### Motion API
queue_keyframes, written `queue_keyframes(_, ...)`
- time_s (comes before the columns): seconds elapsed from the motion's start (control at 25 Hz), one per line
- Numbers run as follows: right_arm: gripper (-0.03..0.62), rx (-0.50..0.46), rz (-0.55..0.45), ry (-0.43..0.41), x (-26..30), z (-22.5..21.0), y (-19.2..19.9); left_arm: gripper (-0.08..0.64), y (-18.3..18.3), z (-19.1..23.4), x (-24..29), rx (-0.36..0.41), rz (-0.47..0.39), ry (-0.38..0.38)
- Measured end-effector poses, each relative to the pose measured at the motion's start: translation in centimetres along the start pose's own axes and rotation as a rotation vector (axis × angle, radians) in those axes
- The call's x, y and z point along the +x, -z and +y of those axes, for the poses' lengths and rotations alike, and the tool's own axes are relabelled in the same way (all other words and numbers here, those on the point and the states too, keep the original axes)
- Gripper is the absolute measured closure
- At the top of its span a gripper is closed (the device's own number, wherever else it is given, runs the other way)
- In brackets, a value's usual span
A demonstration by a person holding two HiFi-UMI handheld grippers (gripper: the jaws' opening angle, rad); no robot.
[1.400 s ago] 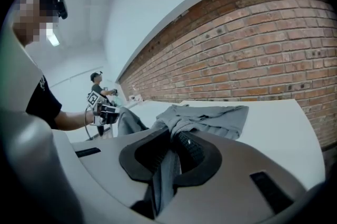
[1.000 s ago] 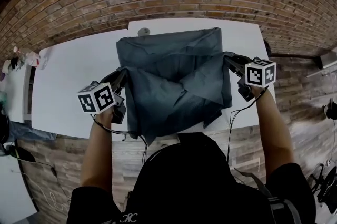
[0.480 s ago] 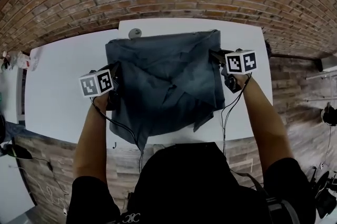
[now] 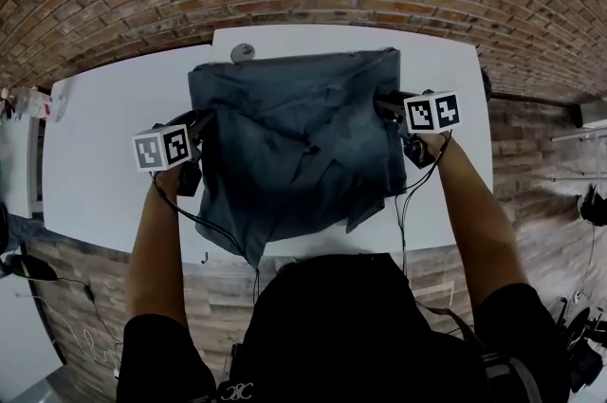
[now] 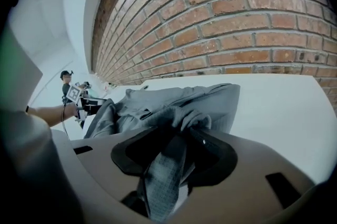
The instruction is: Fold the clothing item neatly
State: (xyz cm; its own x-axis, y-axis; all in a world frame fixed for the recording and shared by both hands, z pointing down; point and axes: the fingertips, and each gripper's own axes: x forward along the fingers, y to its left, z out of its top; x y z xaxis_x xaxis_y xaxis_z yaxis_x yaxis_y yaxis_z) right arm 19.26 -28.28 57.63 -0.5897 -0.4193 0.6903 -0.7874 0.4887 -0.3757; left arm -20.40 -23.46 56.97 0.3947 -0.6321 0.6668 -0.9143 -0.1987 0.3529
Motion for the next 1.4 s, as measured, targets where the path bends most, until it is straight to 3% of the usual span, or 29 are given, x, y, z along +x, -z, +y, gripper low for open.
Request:
queue_keyframes(0.16,0.401,0.089,-0.064,0.025,-2.5,-0.5,2.1,0.35,1.3,1.9,-3.4,-0.051,-0.047,-0.016)
queue_keyframes(0.32,0.391,0.157,-0.088,0.08,-5.1,-1.2,5.4,0.35,5.3,1.7,-7.3,-0.074,-0.053,-0.006)
queue_keyframes(0.52,0.391,0.157,-0.083,0.107,-7.5,1.1,10.6,0.35,13.5,-1.5,-9.9,-0.075,0.044,0.066)
queue_keyframes(0.68,0.391,0.189,-0.101,0.164,-8.8,2.0,13.8,0.344,17.7,-1.9,-11.1,-0.074,0.104,0.068)
queue_keyframes(0.88,0.391,0.224,-0.038,0.171,-9.7,2.8,17.3,0.344,20.5,-3.2,-10.8,-0.027,0.174,0.089)
queue_keyframes(1.12,0.391,0.177,0.034,0.137,-8.9,5.2,19.2,0.362,21.4,-3.3,-10.0,0.03,0.216,0.005)
queue_keyframes(1.2,0.393,0.176,0.019,0.173,-9.1,4.8,19.2,0.49,22.0,-4.1,-10.0,0.027,0.261,0.022)
queue_keyframes(1.32,0.393,0.195,-0.031,0.26,-10.1,3.3,18.8,0.516,22.3,-6.0,-10.2,0.014,0.283,0.074)
queue_keyframes(1.4,0.393,0.199,-0.049,0.307,-10.7,2.2,18.7,0.518,21.8,-7.5,-10.8,-0.035,0.263,0.138)
